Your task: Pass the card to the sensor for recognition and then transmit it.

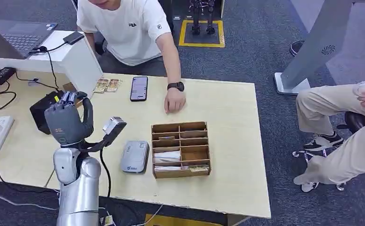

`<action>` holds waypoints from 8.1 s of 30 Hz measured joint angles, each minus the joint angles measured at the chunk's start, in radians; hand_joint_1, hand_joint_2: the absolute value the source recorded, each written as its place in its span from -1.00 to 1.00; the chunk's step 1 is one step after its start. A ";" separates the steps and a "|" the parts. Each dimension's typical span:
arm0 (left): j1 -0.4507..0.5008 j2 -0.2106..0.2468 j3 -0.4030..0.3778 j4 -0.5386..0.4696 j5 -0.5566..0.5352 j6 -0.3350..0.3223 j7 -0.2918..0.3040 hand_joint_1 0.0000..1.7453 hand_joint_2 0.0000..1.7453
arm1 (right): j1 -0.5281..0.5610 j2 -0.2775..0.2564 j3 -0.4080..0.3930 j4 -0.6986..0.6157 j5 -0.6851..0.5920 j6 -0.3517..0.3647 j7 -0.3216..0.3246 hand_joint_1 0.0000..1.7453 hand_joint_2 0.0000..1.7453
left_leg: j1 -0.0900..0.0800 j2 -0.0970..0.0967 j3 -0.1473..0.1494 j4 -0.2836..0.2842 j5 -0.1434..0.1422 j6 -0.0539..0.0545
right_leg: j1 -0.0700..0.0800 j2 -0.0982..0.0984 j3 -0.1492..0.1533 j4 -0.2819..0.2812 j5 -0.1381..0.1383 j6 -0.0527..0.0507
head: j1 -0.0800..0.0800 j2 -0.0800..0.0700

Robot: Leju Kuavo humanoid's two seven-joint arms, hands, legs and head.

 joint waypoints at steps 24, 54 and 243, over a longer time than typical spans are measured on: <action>0.161 0.037 0.002 0.114 -0.059 0.000 0.136 1.00 1.00 | 0.005 0.001 0.000 -0.020 -0.051 0.000 0.018 -1.00 1.00 | 0.000 -0.001 0.000 0.000 0.000 0.000 | 0.000 0.000 -0.001 0.000 0.000 0.000 | 0.000 0.000; 0.245 0.100 -0.172 0.356 -0.075 0.001 0.316 1.00 1.00 | 0.016 0.006 0.003 -0.035 -0.072 0.000 0.010 -1.00 1.00 | 0.000 -0.001 -0.001 0.000 0.000 0.000 | 0.000 0.000 -0.001 0.000 0.000 0.000 | 0.000 0.000; -0.074 0.354 -0.954 0.169 -0.103 -0.578 0.534 -1.00 1.00 | 0.015 -0.001 0.001 -0.004 0.012 0.000 -0.012 -1.00 1.00 | 0.000 0.000 0.000 0.000 0.002 0.000 | 0.000 0.000 -0.001 0.000 0.001 -0.002 | 0.000 0.000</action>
